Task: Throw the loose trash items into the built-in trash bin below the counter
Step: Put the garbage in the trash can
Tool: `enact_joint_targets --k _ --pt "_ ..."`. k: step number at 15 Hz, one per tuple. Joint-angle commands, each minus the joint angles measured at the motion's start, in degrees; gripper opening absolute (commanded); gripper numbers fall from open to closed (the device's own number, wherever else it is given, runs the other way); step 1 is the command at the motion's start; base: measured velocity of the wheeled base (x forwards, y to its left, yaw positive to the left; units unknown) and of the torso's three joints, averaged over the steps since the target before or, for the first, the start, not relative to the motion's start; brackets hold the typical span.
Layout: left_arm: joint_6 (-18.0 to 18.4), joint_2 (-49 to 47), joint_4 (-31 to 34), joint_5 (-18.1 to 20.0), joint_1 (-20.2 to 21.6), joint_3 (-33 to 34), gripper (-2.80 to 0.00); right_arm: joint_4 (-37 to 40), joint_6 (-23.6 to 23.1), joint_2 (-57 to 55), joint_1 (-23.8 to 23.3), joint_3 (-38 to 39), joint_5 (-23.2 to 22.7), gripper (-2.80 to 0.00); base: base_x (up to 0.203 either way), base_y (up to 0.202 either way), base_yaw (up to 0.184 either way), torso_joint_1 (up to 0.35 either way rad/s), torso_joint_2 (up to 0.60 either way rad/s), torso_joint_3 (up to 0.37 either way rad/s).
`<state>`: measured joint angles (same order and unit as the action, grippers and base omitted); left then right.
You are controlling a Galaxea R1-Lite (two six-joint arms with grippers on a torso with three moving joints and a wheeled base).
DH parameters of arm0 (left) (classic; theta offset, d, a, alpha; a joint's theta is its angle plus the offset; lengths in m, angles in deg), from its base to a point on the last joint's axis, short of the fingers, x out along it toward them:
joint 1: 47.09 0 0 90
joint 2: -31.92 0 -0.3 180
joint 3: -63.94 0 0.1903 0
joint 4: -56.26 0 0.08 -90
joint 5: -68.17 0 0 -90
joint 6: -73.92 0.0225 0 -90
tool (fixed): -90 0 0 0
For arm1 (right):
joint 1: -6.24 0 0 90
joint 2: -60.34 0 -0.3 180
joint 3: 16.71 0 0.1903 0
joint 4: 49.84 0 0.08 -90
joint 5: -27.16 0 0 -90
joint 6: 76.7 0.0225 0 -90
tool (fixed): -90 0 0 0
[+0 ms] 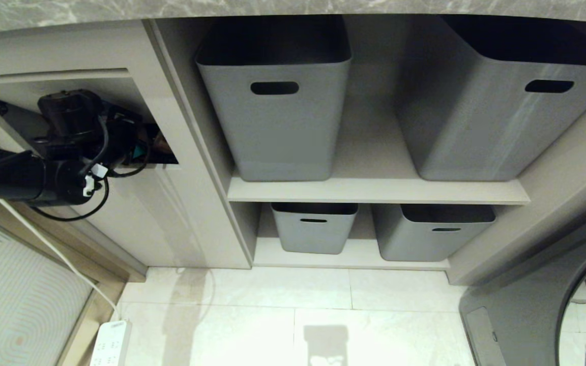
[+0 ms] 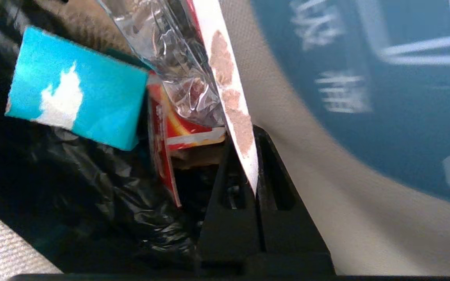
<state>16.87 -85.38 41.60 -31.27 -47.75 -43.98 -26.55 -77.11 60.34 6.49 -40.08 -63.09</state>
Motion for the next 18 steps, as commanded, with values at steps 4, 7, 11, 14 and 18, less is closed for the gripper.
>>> enact_joint_targets --k 4,7,11,14,18 --pt "-0.34 -1.71 0.41 0.29 -0.04 -1.99 -2.8 -0.01 -0.02 0.09 0.02 0.0 -0.02 -2.8 0.0 0.0 0.0 0.0 0.0 0.0" --pt "-0.58 -2.84 2.23 0.39 -0.11 -5.18 -2.8 -0.01 -0.02 0.09 0.02 0.0 -0.02 -2.8 0.0 0.0 0.0 0.0 0.0 0.0" --pt "-0.79 -3.38 4.1 0.3 -0.31 -6.77 -2.8 -0.01 -0.02 0.09 0.02 0.0 -0.02 -2.8 0.0 0.0 0.0 0.0 0.0 0.0" --pt "-0.69 -3.21 4.37 0.39 -0.39 -6.77 0.0 -0.01 -0.02 0.09 0.02 0.0 -0.02 -2.8 0.0 0.0 0.0 0.0 0.0 0.0" --pt "-0.6 -2.85 4.98 0.3 -0.31 -6.6 0.0 -0.01 -0.02 0.0 0.02 0.0 -0.02 -2.8 0.0 0.0 0.0 0.0 0.0 0.0"
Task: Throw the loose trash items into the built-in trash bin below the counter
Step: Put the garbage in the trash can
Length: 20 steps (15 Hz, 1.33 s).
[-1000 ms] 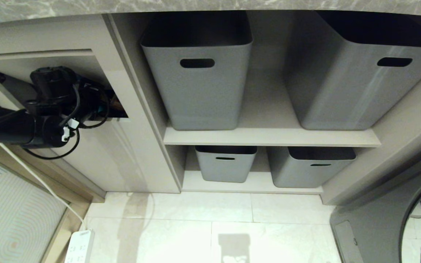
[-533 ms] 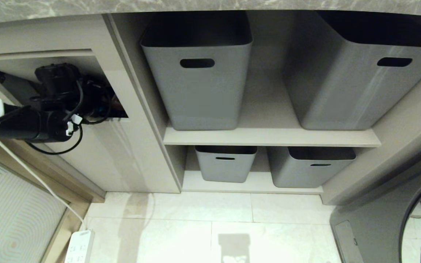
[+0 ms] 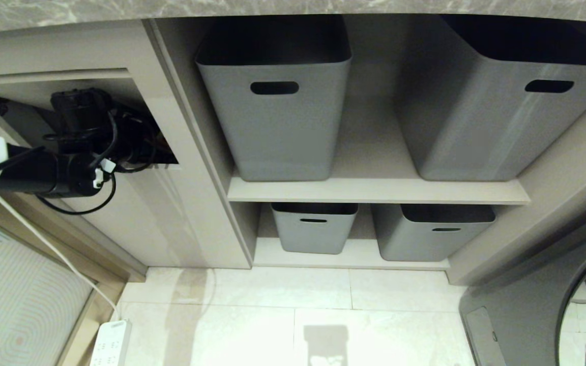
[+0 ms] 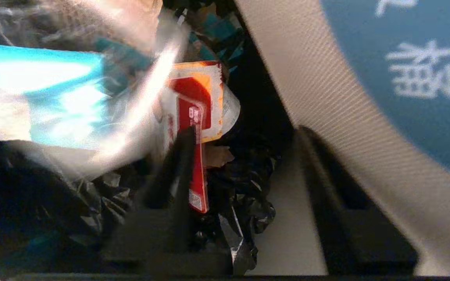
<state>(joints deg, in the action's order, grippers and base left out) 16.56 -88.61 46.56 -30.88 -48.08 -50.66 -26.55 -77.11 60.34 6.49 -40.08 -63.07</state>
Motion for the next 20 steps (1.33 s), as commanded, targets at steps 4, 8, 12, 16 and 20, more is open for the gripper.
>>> enact_joint_targets --k 4,8,12,16,20 --pt "-0.16 1.15 0.2 -0.16 -0.03 0.37 0.0 -0.01 -0.02 0.09 0.02 0.0 -0.04 -2.8 0.0 0.0 0.0 0.0 0.0 0.0" --pt "-0.87 4.56 0.2 -0.76 -0.19 3.68 0.0 -0.01 -0.02 0.09 0.02 0.0 -0.04 -2.8 0.0 0.0 0.0 0.0 0.0 0.0" --pt "-0.78 8.69 0.2 -2.12 -0.33 10.16 0.0 -0.01 -0.02 0.09 0.02 0.0 -0.04 -2.8 0.0 0.0 0.0 0.0 0.0 0.0" --pt "-0.67 13.54 0.2 -4.49 -0.47 15.57 0.0 -0.01 -0.02 0.03 0.02 0.0 -0.04 -2.8 0.0 0.0 0.0 0.0 0.0 0.0" --pt "-0.58 21.05 0.2 -6.16 -0.87 22.3 0.0 -0.01 -0.02 0.08 0.02 0.0 -0.04 -2.8 0.0 0.0 0.0 0.0 0.0 0.0"
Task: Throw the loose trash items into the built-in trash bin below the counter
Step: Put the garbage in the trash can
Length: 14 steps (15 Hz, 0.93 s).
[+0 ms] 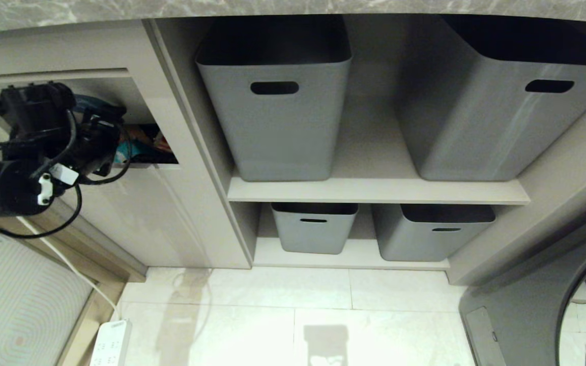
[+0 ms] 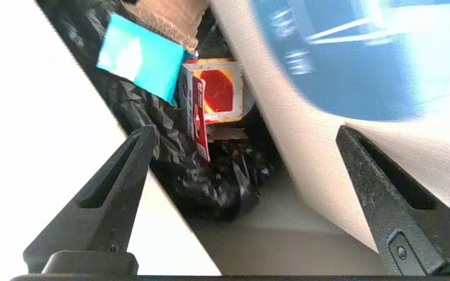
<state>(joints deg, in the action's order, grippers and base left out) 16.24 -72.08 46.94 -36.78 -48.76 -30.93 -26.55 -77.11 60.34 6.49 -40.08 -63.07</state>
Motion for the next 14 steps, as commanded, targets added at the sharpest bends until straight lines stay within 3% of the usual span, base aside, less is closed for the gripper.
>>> enact_joint_targets --k 1,2,3,9,11,14 --pt "0.1 6.47 -0.18 -0.79 -0.28 4.9 0.0 -0.01 -0.02 0.09 0.02 0.0 -0.04 -2.8 0.0 0.0 0.0 0.0 0.0 0.0" --pt "0.69 8.36 -0.18 -1.75 -0.32 7.07 0.0 -0.01 -0.02 0.04 0.04 0.0 -0.04 -2.8 0.0 0.0 0.0 0.0 0.0 0.0" --pt "1.27 9.97 -0.18 -3.05 -0.39 9.13 -2.8 -0.01 -0.02 0.09 0.02 0.0 -0.04 -2.8 0.0 0.0 0.0 0.0 0.0 0.0" --pt "7.89 18.41 -0.18 -8.34 -2.29 24.16 -2.8 -0.01 -0.02 0.09 0.02 0.0 -0.04 -2.8 0.0 0.0 0.0 0.0 0.0 0.0" --pt "12.99 22.35 -0.18 -8.52 -2.42 30.01 -2.8 -0.01 -0.02 0.09 0.02 0.0 -0.04 -2.8 0.0 0.0 0.0 0.0 0.0 0.0" --pt "19.78 28.17 0.36 -8.71 -2.38 33.01 -2.8 -0.01 -0.02 0.08 0.02 0.0 -0.04 -2.8 0.0 0.0 0.0 0.0 0.0 0.0"
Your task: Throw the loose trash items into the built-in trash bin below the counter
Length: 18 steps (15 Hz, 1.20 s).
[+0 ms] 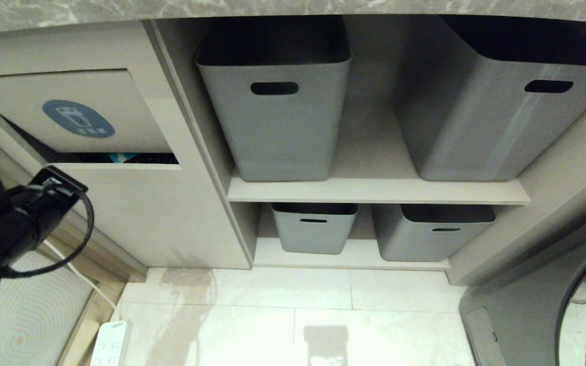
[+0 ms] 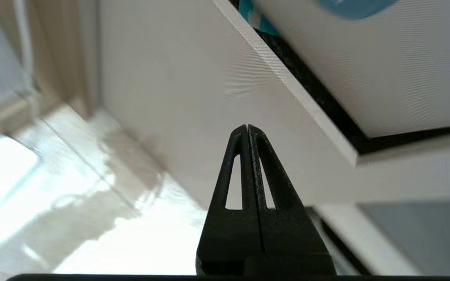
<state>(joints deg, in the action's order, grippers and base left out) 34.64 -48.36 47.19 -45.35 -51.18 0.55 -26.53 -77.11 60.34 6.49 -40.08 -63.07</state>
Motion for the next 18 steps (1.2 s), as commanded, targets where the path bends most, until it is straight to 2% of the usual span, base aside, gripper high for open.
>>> enact_joint_targets --k 1,3,5,8,10,13,16,18 --pt "3.2 6.65 1.11 0.1 0.05 2.17 -2.8 -0.03 -0.02 0.09 0.02 0.0 -0.04 -2.8 0.0 0.0 0.0 0.0 0.0 0.0" --pt "5.99 11.45 2.35 1.42 -0.07 3.77 -2.8 -0.03 -0.02 0.09 0.09 0.0 -0.04 -2.8 0.0 0.0 0.0 0.0 0.0 0.0" --pt "10.46 17.88 3.47 5.37 -0.11 6.5 -2.8 -0.03 -0.02 0.09 0.02 0.0 -0.04 -2.8 0.0 0.0 0.0 0.0 0.0 0.0" --pt "21.94 27.63 8.06 12.01 0.46 9.25 -2.8 -0.03 -0.02 0.06 0.02 0.0 -0.04 -2.8 0.0 0.0 0.0 0.0 0.0 0.0" --pt "30.61 31.49 11.86 15.54 2.75 9.43 -2.8 -0.03 -0.02 0.09 0.02 0.0 -0.04 -2.8 0.0 0.0 0.0 0.0 0.0 0.0" --pt "39.34 36.5 14.07 22.33 5.99 11.64 -2.8 -0.03 -0.02 0.06 0.02 0.0 -0.04 -2.8 0.0 0.0 0.0 0.0 0.0 0.0" --pt "45.42 44.37 15.54 26.14 6.9 16.17 -2.8 -0.03 -0.02 0.09 0.02 0.0 -0.04 -2.8 0.0 0.0 0.0 0.0 0.0 0.0" --pt "47.09 49.4 15.83 27.17 7.08 20.35 -2.8 -0.03 -0.02 0.08 0.02 0.0 -0.04 -2.8 0.0 0.0 0.0 0.0 0.0 0.0"
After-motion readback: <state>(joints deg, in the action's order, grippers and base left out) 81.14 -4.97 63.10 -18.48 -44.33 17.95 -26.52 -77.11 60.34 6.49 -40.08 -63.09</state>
